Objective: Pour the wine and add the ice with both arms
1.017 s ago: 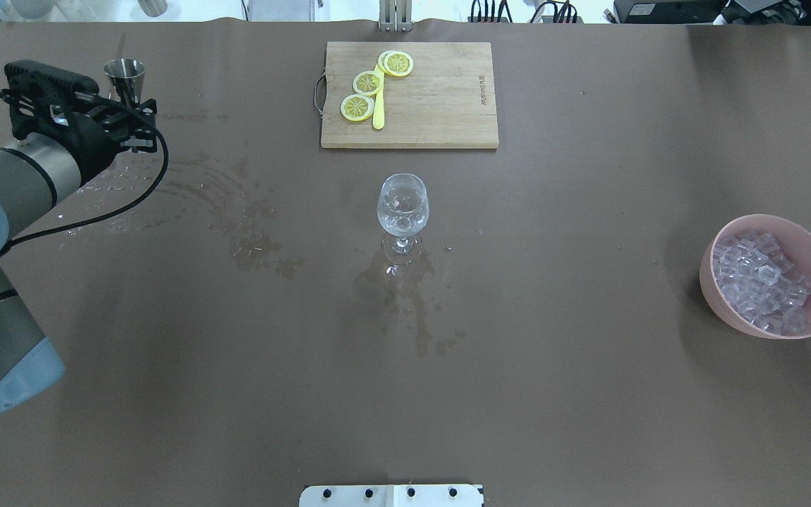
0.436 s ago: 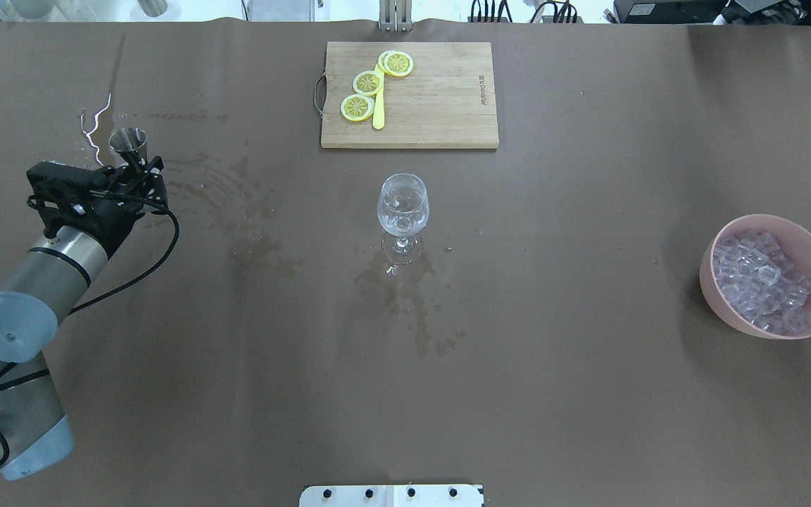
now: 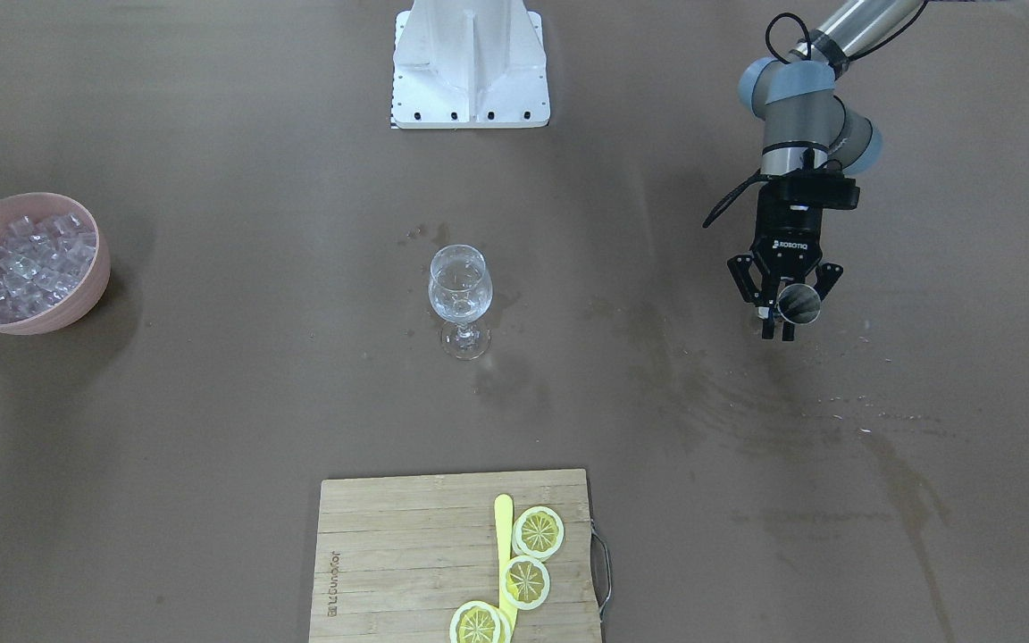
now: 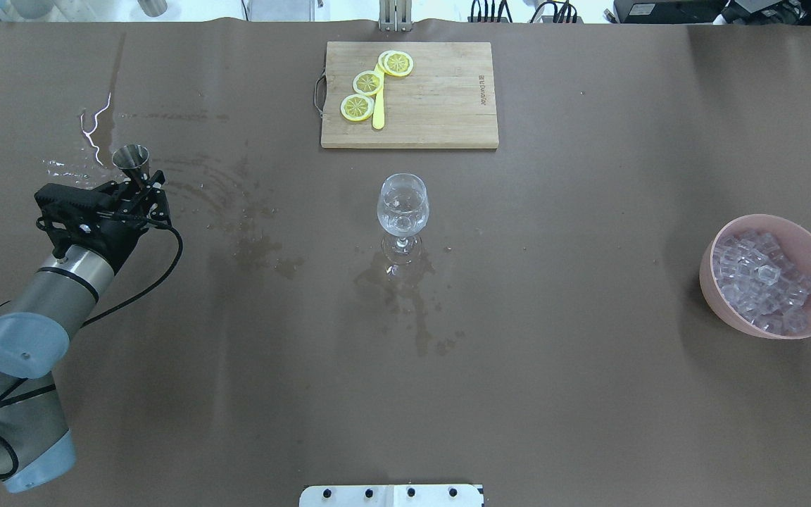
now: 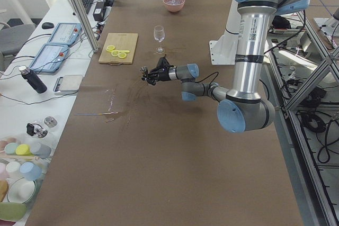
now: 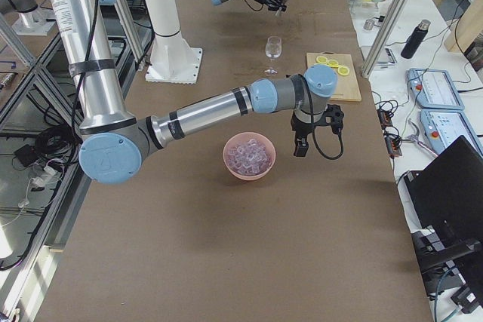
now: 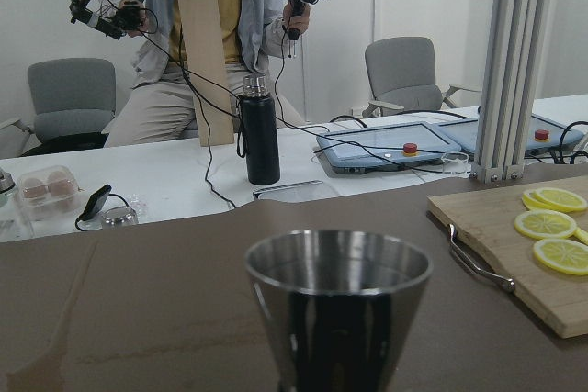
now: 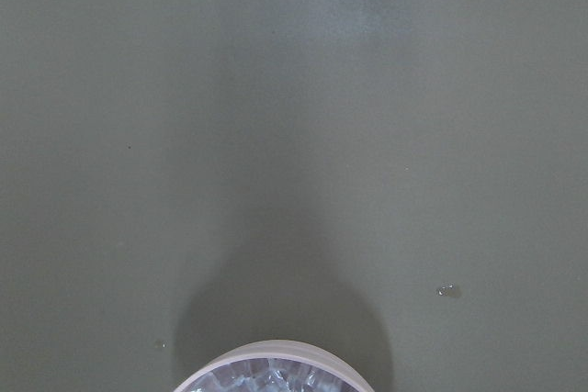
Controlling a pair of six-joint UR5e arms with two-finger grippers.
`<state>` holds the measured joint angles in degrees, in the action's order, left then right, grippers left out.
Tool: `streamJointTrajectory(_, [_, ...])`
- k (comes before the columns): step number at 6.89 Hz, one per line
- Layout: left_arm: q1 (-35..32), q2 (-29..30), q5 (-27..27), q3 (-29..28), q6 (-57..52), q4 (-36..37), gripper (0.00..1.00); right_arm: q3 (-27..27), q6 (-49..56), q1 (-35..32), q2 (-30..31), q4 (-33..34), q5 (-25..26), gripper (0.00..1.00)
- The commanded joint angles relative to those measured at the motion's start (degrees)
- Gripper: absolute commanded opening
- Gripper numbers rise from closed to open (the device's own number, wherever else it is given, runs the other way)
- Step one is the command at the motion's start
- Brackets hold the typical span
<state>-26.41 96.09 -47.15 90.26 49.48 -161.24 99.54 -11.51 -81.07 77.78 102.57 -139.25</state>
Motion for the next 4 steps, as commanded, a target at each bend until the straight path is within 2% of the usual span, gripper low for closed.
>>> streamJointTrajectory(1, [1.97, 0.50, 3.28, -1.66, 0.01, -0.22, 0.00, -0.05, -0.09, 0.30, 0.00, 0.00, 0.03, 1.00])
streamJointTrajectory(4, [2.94, 2.86, 5.38, -3.78, 0.01, -0.13, 0.00, -0.05, -0.10, 0.48, 0.09, 0.09, -0.06, 1.00])
